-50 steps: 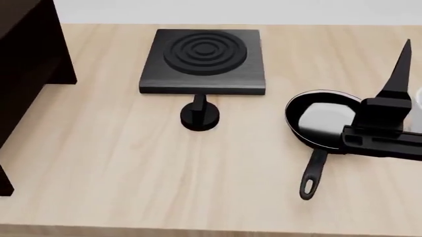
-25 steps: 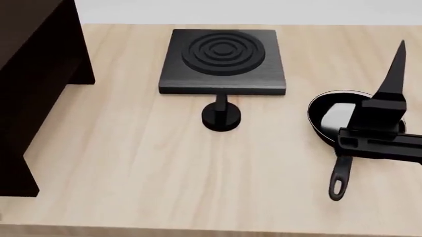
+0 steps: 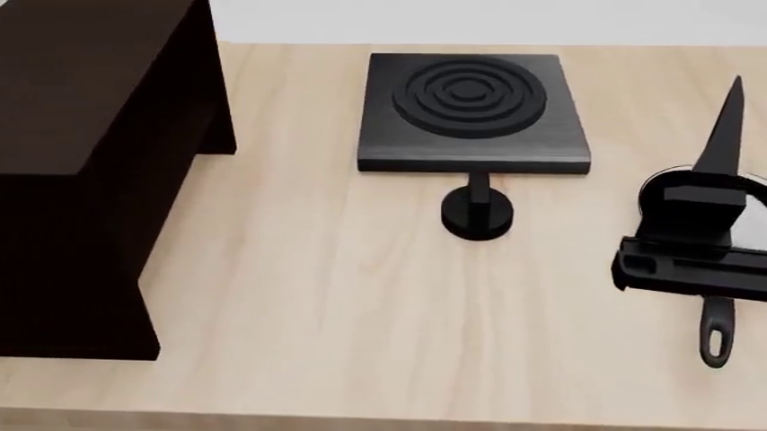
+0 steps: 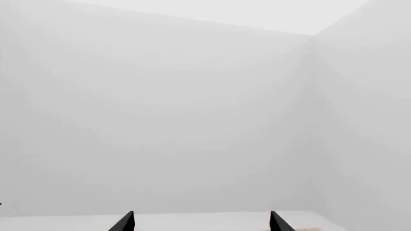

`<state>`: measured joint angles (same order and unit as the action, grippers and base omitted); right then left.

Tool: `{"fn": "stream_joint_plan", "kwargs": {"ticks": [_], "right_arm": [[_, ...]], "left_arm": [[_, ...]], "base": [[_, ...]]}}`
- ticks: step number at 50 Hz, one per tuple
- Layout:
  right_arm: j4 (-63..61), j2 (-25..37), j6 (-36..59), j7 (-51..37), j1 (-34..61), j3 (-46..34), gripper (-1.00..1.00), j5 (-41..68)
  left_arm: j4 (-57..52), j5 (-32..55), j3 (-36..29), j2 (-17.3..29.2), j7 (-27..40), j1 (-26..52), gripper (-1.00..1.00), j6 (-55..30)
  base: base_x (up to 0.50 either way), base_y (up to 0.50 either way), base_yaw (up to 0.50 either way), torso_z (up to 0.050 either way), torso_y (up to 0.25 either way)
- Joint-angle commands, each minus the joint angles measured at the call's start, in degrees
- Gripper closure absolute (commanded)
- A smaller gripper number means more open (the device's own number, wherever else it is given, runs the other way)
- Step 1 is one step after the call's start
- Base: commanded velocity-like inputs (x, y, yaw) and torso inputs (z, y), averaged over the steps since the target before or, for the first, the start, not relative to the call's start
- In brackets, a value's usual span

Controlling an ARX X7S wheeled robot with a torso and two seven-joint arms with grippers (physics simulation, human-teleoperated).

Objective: Put the frying pan under the cabinet shelf.

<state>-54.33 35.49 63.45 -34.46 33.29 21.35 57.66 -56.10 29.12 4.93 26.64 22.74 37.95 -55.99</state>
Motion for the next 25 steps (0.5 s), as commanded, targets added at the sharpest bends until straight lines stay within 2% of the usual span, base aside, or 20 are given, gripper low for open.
{"fn": "stream_joint_plan", "kwargs": {"ticks": [1, 8, 25], "right_arm": [[0.4, 0.4, -1.1, 0.3, -1.1, 0.0, -1.0, -0.6], [0.7, 0.8, -1.3, 0.2, -2.0, 0.2, -1.0, -0.7], [0.9, 0.8, -1.8, -0.8, -2.8, 2.4, -1.0, 1.6]], "left_arm": [[0.4, 0.5, -0.5, 0.5, 0.9, -0.2, -1.0, 0.8], [0.9, 0.5, -1.4, 0.7, 1.5, -0.1, -1.0, 1.4], [1.4, 1.6, -2.3, 1.3, 2.6, 0.7, -1.0, 1.6]], "base": [[0.0, 0.32, 0.0, 0.0, 0.0], [0.0, 0.31, 0.0, 0.0, 0.0], [0.0, 0.0, 0.0, 0.0, 0.0]]}}
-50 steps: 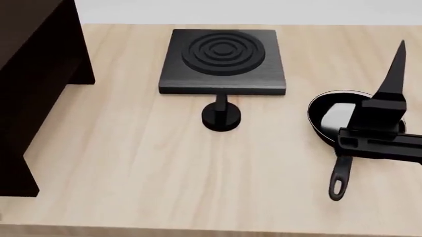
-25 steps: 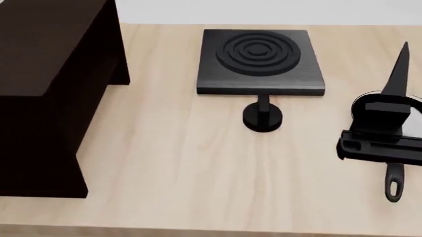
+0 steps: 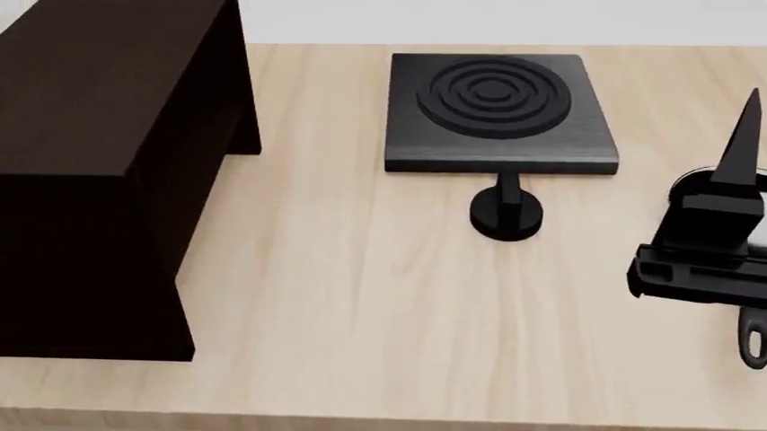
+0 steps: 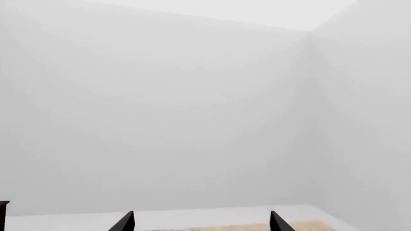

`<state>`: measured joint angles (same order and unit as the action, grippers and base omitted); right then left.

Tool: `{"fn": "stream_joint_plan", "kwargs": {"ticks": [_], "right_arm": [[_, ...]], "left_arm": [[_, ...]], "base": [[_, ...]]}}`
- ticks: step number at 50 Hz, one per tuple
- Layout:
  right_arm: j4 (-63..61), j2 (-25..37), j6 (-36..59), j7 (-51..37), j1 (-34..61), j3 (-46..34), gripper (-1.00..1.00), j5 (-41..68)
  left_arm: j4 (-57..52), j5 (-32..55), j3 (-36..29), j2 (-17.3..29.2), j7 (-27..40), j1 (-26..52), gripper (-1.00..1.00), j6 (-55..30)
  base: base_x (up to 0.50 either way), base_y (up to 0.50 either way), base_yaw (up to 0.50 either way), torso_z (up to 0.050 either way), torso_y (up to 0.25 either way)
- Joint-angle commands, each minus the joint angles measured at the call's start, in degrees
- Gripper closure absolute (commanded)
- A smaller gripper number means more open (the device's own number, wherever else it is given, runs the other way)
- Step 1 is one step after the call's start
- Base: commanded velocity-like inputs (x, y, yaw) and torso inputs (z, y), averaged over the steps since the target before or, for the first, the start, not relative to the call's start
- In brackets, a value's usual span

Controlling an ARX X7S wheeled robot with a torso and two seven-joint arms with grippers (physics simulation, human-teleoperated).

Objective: Put the frying pan under the cabinet shelf.

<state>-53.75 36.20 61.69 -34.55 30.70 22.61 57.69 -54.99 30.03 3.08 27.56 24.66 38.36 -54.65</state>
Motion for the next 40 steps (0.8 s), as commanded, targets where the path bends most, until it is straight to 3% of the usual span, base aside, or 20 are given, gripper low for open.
{"fn": "stream_joint_plan", "kwargs": {"ticks": [1, 40], "right_arm": [[0.3, 0.1, -0.1, -0.8, -0.2, 1.2, -1.0, 1.8], [0.0, 0.8, -1.8, -1.3, -0.6, -0.1, -1.0, 2.4]], "left_arm": [[0.3, 0.7, -0.4, 0.4, 0.7, 0.3, -1.0, 0.3], [0.2, 3.4, 0.2, 2.4, 2.9, -0.5, -1.0, 1.6]], "base": [[0.0, 0.0, 0.0, 0.0, 0.0], [0.4, 0.0, 0.0, 0.0, 0.0]]}}
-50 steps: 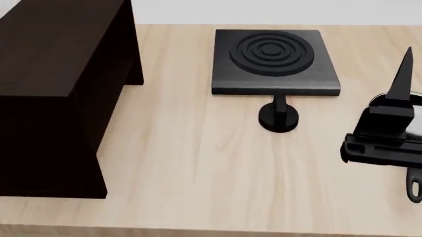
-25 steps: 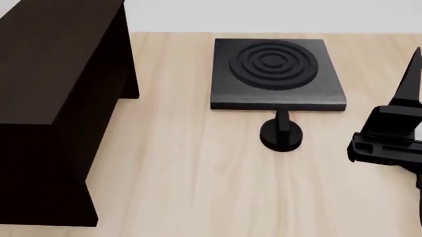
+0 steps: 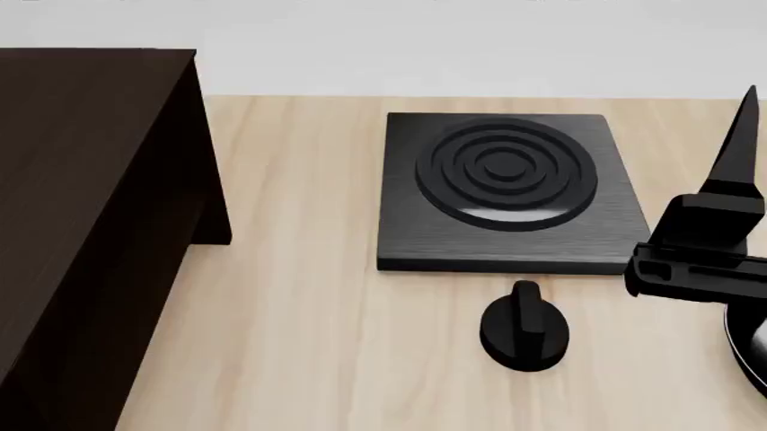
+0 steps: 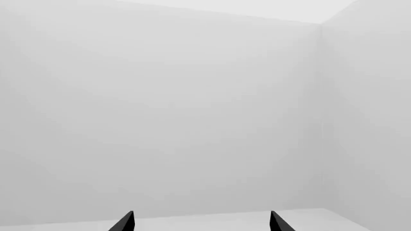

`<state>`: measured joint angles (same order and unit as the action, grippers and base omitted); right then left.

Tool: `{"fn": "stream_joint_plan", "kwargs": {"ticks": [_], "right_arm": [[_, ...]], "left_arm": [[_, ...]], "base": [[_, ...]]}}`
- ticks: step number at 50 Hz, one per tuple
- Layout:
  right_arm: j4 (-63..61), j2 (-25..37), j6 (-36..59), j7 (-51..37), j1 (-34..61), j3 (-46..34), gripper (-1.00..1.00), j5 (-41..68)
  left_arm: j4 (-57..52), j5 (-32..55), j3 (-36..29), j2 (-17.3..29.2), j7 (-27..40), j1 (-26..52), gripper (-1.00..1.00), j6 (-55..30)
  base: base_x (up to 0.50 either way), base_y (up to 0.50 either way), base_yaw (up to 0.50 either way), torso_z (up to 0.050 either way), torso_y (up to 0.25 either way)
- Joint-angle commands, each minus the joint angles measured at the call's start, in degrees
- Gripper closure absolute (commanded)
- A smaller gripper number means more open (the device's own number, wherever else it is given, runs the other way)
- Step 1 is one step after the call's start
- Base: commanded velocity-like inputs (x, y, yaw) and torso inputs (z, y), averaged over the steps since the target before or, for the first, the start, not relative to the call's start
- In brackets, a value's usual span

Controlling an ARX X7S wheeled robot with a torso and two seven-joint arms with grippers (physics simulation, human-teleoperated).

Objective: Put the frying pan under the cabinet shelf.

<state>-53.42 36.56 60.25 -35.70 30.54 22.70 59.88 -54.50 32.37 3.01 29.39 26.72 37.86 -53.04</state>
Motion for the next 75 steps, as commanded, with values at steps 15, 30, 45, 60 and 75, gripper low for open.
{"fn": "stream_joint_plan", "kwargs": {"ticks": [15, 30, 45, 60, 75], "right_arm": [[-0.4, 0.6, -1.0, -0.4, -0.7, -0.4, -1.0, 0.5], [-0.4, 0.8, -1.9, -0.5, -1.9, -0.2, -1.0, 0.4], [0.5, 5.4, 4.7, -10.6, -1.2, 7.1, -1.0, 11.7], [2.1, 9.0, 10.3, -15.4, -18.8, 32.1, -1.0, 23.7], [3.7, 5.9, 15.5, -10.0, -32.5, 42.8, -1.0, 18.0]], "left_arm": [[-0.1, 1.5, 0.0, 1.2, 1.5, -0.5, -1.0, 0.9], [0.4, 2.2, -0.5, 1.8, 2.2, -0.8, -1.0, 2.0], [1.7, 2.2, -1.1, 2.2, 2.2, -0.7, -1.0, 3.5], [3.2, 1.0, -3.0, 1.8, 1.9, -1.1, -1.0, 5.2], [3.0, 1.4, -3.0, 1.9, 2.2, -1.4, -1.0, 5.6]], "base": [[0.41, 0.0, 0.0, 0.0, 0.001], [0.29, 0.0, 0.0, 0.0, 0.001], [0.0, 0.0, 0.0, 0.0, 0.0], [0.0, 0.0, 0.0, 0.0, 0.0], [0.0, 0.0, 0.0, 0.0, 0.0]]}}
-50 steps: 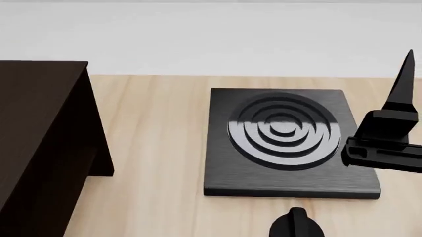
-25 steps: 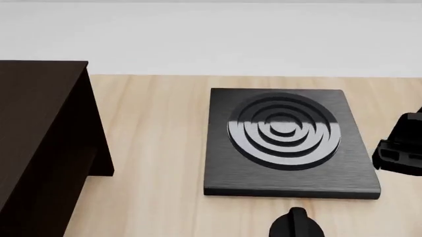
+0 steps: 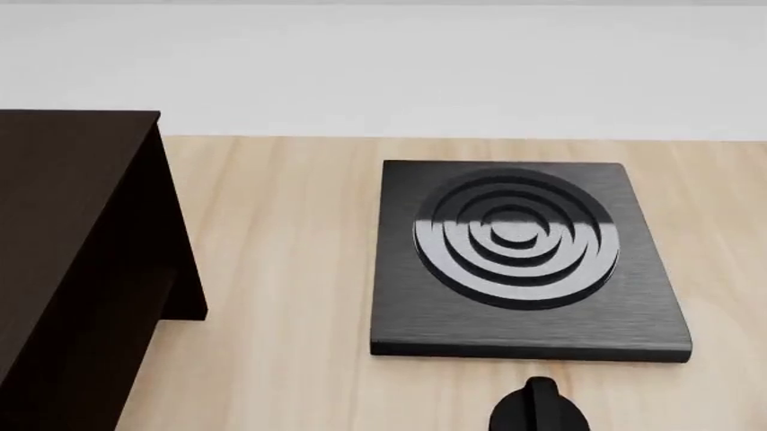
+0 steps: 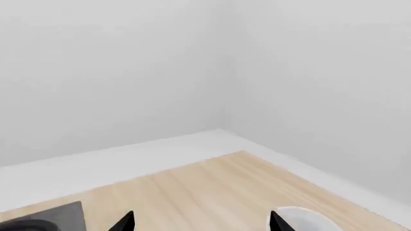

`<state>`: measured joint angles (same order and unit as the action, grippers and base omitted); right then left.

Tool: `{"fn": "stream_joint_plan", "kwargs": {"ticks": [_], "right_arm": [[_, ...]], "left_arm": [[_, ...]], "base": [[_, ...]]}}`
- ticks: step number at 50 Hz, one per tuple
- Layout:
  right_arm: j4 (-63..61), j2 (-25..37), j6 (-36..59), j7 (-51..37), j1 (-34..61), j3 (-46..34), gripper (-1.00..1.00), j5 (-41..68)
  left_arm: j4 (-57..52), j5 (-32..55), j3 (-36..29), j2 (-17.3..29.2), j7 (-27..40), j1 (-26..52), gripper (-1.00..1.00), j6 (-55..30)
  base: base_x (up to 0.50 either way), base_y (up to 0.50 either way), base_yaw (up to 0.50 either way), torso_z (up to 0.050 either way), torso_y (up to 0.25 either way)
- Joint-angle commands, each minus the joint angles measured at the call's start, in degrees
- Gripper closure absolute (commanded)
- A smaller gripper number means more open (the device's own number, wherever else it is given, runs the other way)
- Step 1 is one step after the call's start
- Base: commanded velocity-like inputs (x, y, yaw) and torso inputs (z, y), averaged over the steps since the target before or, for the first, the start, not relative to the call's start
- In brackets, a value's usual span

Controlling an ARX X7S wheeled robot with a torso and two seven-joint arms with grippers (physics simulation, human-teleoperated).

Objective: Put the frying pan under the cabinet shelf.

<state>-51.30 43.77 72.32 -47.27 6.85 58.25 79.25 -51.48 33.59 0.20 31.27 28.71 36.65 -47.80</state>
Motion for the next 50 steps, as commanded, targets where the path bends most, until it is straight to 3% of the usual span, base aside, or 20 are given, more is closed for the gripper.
{"fn": "stream_joint_plan", "kwargs": {"ticks": [1, 4, 21, 50], "right_arm": [[2.5, -2.0, 3.5, 1.9, -9.1, 6.7, -1.0, -1.8], [3.1, -2.7, 3.4, 3.1, -10.7, 4.9, -1.0, -5.2], [9.5, -2.8, 7.3, -0.2, -13.5, 6.1, -1.0, -0.9], [12.9, -3.3, 6.0, 2.3, -18.1, 5.2, -1.0, -4.2]], "left_arm": [[0.2, -0.1, -0.4, 0.0, 0.2, -0.4, -1.0, 0.6], [0.4, -0.3, -0.6, 0.0, 0.1, -0.5, -1.0, 0.9], [1.5, -1.1, -1.6, 0.0, 0.1, -1.0, -1.0, 2.3], [2.8, -1.7, -2.5, 0.1, 0.0, -1.5, -1.0, 3.9]], "base": [[0.0, 0.0, 0.0, 0.0, 0.0], [0.0, 0.0, 0.0, 0.0, 0.0], [0.0, 0.0, 0.0, 0.0, 0.0], [0.0, 0.0, 0.0, 0.0, 0.0]]}}
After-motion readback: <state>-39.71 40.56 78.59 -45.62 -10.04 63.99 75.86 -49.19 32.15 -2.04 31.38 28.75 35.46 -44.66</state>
